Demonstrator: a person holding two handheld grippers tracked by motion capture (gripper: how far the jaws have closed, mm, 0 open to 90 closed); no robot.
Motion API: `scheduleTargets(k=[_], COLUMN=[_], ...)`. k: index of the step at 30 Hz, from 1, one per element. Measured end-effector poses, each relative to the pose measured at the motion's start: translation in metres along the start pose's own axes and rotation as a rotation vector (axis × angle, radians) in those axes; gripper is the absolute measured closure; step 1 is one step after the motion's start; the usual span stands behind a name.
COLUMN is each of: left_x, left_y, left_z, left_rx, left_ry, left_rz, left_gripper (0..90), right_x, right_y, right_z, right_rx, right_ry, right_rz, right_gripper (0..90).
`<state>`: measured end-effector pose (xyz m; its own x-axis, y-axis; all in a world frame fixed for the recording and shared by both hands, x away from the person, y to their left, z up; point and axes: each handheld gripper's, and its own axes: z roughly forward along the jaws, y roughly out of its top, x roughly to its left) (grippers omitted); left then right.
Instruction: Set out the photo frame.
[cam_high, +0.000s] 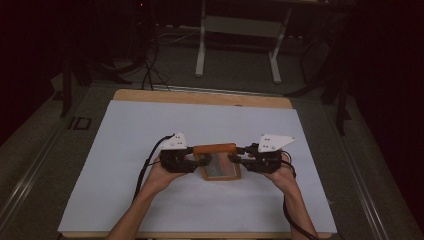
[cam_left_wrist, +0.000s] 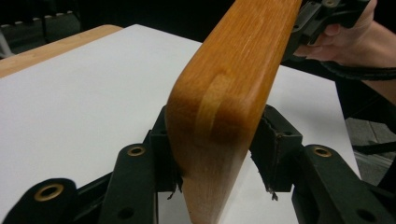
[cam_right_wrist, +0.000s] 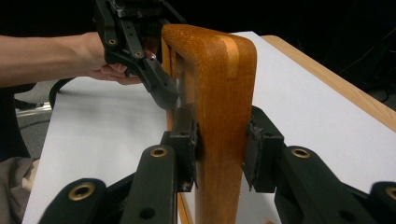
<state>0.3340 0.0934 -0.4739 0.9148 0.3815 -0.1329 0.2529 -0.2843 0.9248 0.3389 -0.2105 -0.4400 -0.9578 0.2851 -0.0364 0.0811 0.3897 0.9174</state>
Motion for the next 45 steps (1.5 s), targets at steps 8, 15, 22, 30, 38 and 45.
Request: scheduleTargets(k=[8, 15, 22, 30, 38, 45], left_x=[0.002, 0.006, 0.010, 0.016, 0.023, 0.028], left_y=[0.001, 0.002, -0.002, -0.006, -0.004, -0.005], left_z=[-0.007, -0.021, -0.027, -0.026, -0.018, -0.016], left_rx=[0.013, -0.010, -0.033, -0.053, -0.046, -0.036], left_ry=[-0.042, -0.006, 0.011, 0.029, 0.074, 0.116], left_rz=[-0.008, -0.022, -0.044, -0.098, -0.142, -0.173], left_gripper=[63.3, 63.3, 62.6, 57.1, 54.2, 53.8], right_x=[-0.002, -0.001, -0.001, 0.002, -0.007, -0.012], right_y=[-0.009, -0.015, -0.016, -0.012, -0.017, -0.019], right_z=[0.003, 0.020, 0.030, 0.034, 0.037, 0.043], right_rx=[-0.038, -0.034, -0.024, -0.010, -0.026, -0.016], right_ry=[0.017, 0.012, 0.010, -0.002, -0.020, -0.070], right_rz=[0.062, 0.109, 0.149, 0.190, 0.253, 0.291], right_gripper=[66.4, 64.7, 64.3, 66.2, 65.4, 63.5])
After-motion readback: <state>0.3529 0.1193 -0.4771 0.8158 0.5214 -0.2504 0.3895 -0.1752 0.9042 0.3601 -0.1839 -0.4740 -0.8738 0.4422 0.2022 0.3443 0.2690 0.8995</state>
